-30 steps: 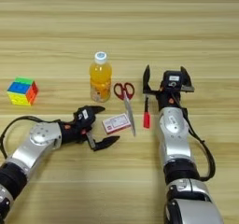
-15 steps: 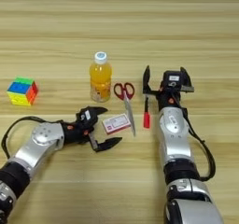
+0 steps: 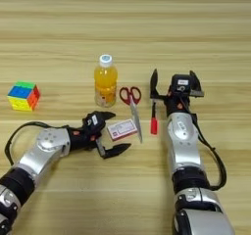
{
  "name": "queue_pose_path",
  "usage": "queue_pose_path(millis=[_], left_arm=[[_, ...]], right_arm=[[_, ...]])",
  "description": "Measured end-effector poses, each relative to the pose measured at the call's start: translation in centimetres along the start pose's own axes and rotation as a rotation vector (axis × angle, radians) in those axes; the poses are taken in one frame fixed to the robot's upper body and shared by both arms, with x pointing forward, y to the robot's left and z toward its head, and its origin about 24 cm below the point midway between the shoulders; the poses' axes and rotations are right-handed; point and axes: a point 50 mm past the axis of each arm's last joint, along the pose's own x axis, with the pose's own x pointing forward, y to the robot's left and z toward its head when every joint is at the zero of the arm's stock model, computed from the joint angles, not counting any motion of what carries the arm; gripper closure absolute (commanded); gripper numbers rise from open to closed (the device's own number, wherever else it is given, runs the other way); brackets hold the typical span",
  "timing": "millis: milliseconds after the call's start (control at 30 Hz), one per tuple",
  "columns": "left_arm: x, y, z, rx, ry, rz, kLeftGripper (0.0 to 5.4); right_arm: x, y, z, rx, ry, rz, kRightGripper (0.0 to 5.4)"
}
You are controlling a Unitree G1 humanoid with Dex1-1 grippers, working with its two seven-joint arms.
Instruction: Move the objects on the table
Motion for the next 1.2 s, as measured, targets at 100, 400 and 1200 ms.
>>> queue_pose_path(millis=[100,400,1200], left_arm=[[0.00,0.00,0.00,0.000,0.000,0.000,0.51],[0.00,0.00,0.00,0.000,-0.001,0.000,1.41],[-0.02,0.01,-0.03,-0.003,-0.003,0.001,3.37]], right_arm=[[0.00,-0.01,0.00,0.000,0.000,0.000,0.00],[0.00,-0.01,0.00,0.000,0.000,0.000,0.00],[0.01,-0.01,0.02,0.000,-0.001,0.000,0.00]])
